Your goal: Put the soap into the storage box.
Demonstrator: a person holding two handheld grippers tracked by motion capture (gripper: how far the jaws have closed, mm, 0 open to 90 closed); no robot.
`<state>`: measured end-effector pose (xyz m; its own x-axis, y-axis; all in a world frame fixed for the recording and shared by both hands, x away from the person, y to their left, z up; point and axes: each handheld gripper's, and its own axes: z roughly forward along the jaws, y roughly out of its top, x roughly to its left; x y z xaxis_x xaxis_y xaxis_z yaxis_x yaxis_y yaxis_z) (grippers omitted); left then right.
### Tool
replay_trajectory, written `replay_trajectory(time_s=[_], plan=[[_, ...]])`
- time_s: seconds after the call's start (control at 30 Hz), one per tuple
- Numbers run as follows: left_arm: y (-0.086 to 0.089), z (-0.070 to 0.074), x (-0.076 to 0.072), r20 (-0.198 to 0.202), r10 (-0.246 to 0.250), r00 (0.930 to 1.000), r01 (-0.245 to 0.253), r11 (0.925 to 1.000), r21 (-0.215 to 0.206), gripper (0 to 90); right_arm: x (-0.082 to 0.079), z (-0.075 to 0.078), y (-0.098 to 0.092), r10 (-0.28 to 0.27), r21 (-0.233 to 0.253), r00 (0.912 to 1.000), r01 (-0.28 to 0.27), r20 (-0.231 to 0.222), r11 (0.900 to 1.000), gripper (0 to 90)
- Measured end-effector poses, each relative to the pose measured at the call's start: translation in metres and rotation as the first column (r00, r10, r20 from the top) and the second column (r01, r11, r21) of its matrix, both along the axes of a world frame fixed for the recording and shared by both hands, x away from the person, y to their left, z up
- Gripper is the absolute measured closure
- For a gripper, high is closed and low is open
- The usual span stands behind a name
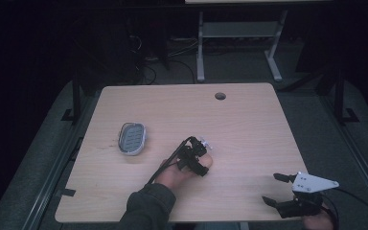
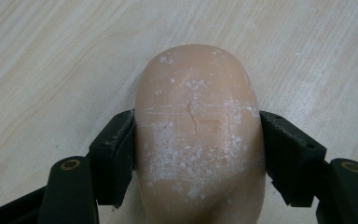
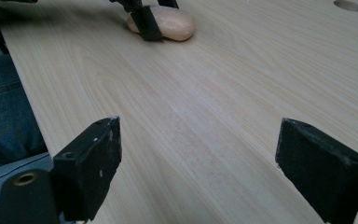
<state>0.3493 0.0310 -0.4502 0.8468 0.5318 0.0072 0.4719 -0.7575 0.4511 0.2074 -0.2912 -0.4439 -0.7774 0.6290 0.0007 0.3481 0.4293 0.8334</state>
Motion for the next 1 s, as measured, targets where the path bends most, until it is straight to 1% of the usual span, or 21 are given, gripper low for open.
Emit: replay_trajectory(time_s=[0.2,0.3,0.33,0.37,0.47,0.53,0.63,0.67,0.73,0.8,0.83,0.87,1.0], plan=[[0.0,0.001,0.0,-0.003,0.0,1.0,0.0,1.0,-0.002,32.1,0.0,0.001,0.001,0.005,-0.003,1.0,-0.005,0.005,1.0,13.8],[0.001,0.003,-0.001,-0.003,0.005,1.0,-0.006,0.9999,-0.011,32.1,0.0,0.001,0.001,0.005,-0.003,1.0,-0.005,0.005,1.0,13.8],[0.002,0.005,-0.001,0.006,0.01,0.9999,-0.009,0.9998,-0.015,32.1,0.0,0.0,0.001,0.005,-0.004,1.0,-0.005,0.004,1.0,13.8],[0.002,0.006,-0.002,-0.001,0.014,0.9999,-0.014,0.9996,-0.023,32.1,0.0,0.001,0.001,0.004,-0.003,1.0,-0.004,0.004,1.0,13.8],[0.004,0.009,-0.002,0.002,0.016,0.9999,-0.016,0.9995,-0.027,32.2,0.0,0.0,0.001,0.005,-0.004,1.0,-0.005,0.004,1.0,13.8],[0.007,0.012,-0.001,-0.001,0.02,0.9998,-0.02,0.9992,-0.034,32.1,0.0,0.0,0.001,0.003,-0.002,1.0,-0.003,0.002,1.0,13.8],[0.009,0.015,0.0,-0.002,0.022,0.9997,-0.023,0.9993,-0.031,32.1,0.0,0.0,0.001,0.001,-0.002,1.0,-0.001,0.002,1.0,13.8],[0.011,0.017,0.0,-0.001,0.032,0.9995,-0.032,0.9986,-0.042,32.2,0.0,0.0,0.001,0.0,0.0,1.0,0.0,0.0,1.0,13.8],[0.013,0.018,0.0,0.0,0.033,0.9995,-0.033,0.9987,-0.038,32.2,0.0,0.0,0.001,0.0,0.0,1.0,0.0,-0.001,1.0,13.8],[0.016,0.02,0.0,-0.009,0.046,0.9989,-0.046,0.9974,-0.055,32.1,0.001,0.0,0.001,-0.001,0.0,1.0,0.001,-0.001,1.0,13.8],[0.019,0.022,0.0,-0.006,0.051,0.9987,-0.052,0.9967,-0.062,32.2,0.0,0.0,0.001,-0.003,0.001,1.0,0.003,-0.002,1.0,13.8],[0.021,0.023,0.0,-0.001,0.052,0.9986,-0.052,0.9967,-0.062,32.2,0.0,0.0,0.001,-0.004,0.002,1.0,0.004,-0.002,1.0,13.8],[0.025,0.026,0.001,-0.002,0.054,0.9985,-0.055,0.9965,-0.063,32.2,0.0,0.0,0.001,-0.007,0.004,1.0,0.007,-0.004,1.0,13.8]])
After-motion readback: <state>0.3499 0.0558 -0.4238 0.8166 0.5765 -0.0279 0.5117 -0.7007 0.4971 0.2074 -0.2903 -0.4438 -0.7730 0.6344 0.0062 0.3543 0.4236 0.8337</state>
